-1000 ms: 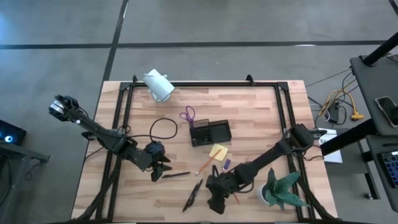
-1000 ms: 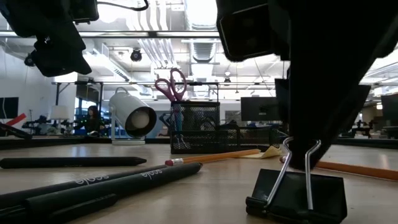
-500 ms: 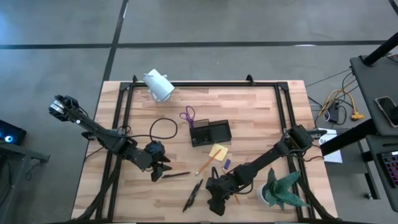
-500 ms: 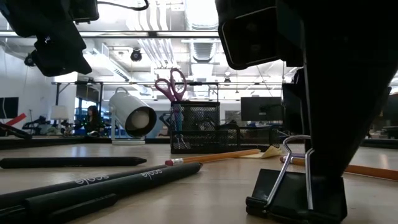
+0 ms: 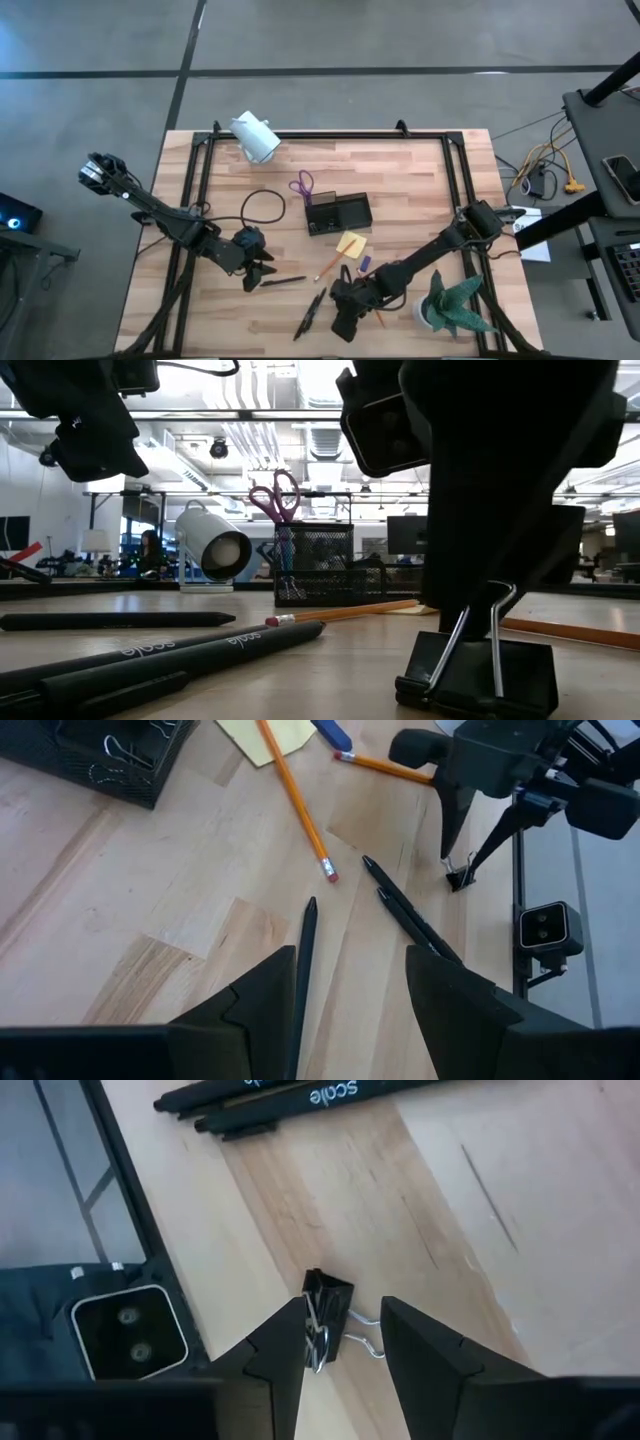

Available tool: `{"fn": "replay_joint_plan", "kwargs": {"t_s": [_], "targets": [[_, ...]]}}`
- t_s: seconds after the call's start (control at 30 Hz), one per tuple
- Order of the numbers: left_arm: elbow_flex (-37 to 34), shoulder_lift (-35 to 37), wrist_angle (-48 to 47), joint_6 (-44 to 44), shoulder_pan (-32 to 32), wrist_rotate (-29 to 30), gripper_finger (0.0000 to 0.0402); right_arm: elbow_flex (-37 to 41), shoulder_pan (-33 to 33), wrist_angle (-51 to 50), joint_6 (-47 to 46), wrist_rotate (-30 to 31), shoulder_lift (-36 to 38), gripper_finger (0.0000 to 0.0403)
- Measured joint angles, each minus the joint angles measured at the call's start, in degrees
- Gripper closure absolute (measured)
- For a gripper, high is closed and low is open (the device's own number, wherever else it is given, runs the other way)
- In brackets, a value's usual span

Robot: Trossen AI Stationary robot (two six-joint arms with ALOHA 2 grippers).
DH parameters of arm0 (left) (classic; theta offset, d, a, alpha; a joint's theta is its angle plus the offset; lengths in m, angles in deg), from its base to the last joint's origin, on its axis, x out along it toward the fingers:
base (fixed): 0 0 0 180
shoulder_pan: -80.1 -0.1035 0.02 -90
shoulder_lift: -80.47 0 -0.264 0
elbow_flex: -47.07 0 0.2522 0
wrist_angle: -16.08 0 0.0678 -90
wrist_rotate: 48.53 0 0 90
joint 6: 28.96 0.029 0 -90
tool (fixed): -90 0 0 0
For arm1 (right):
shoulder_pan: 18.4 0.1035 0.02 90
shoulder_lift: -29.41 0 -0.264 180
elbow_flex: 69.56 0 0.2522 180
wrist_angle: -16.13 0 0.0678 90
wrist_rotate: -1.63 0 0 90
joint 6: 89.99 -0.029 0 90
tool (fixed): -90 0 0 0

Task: Pick and place office supplies into organizer
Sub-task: Put the black binder clip into the black desk organizer

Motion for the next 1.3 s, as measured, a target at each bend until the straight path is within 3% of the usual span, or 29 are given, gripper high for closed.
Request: {"fn": "replay_joint_plan", "kwargs": {"t_s": [0.5,0.87,1.03,1.3], "targets": [[0.1,0.0,0.0,-0.2,0.1,-0.7,0.0228,0.0,0.3,-1.9,0.0,-0.9,0.1,0.0305],[0.1,0.0,0.0,-0.2,0.0,-0.9,0.0228,0.0,0.3,-1.7,0.0,1.3,0.2,0.0391],[0.1,0.0,0.0,0.0,0.0,-0.9,0.0228,-1.6,0.2,-4.4,0.5,8.3,1.1,0.0394],[0.1,0.0,-0.1,0.1,0.0,-0.9,0.0228,-13.8,-1.2,-24.9,12.3,26.4,2.0,0.0395]]}}
